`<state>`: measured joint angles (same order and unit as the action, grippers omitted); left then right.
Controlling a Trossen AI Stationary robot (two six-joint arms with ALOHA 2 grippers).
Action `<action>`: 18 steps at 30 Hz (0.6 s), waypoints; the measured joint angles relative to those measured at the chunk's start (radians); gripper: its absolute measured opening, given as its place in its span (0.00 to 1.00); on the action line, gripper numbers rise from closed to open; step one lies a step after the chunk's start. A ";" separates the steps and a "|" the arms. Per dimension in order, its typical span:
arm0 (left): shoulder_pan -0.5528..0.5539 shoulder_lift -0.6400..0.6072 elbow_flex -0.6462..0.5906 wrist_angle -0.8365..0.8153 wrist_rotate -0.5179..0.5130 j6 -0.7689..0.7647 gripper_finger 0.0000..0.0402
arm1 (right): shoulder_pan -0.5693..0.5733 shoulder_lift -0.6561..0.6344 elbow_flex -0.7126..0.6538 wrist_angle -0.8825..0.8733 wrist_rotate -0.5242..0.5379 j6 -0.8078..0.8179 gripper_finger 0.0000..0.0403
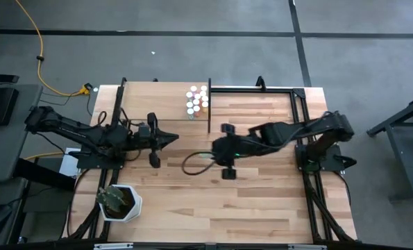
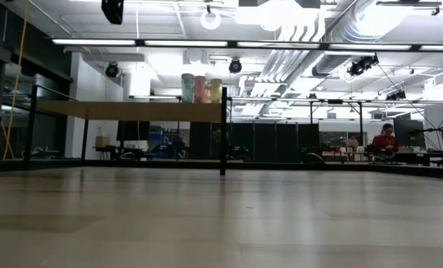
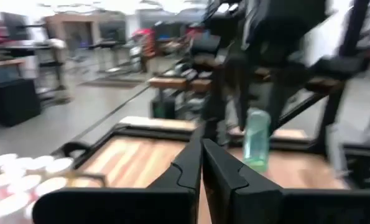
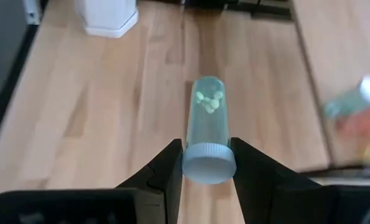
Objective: Pick and place medicine bottles onto shelf by color
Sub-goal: Put the green pill bottle on the shelf
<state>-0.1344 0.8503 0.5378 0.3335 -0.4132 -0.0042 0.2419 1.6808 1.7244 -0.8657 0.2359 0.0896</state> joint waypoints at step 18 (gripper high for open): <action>-0.065 0.115 0.050 -0.055 -0.148 -0.002 0.00 | -0.114 0.270 0.272 -0.009 0.006 -0.184 0.26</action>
<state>-0.1993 0.9649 0.5880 0.2789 -0.5610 -0.0059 0.1276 1.9511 1.9965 -0.8750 0.2423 -0.0941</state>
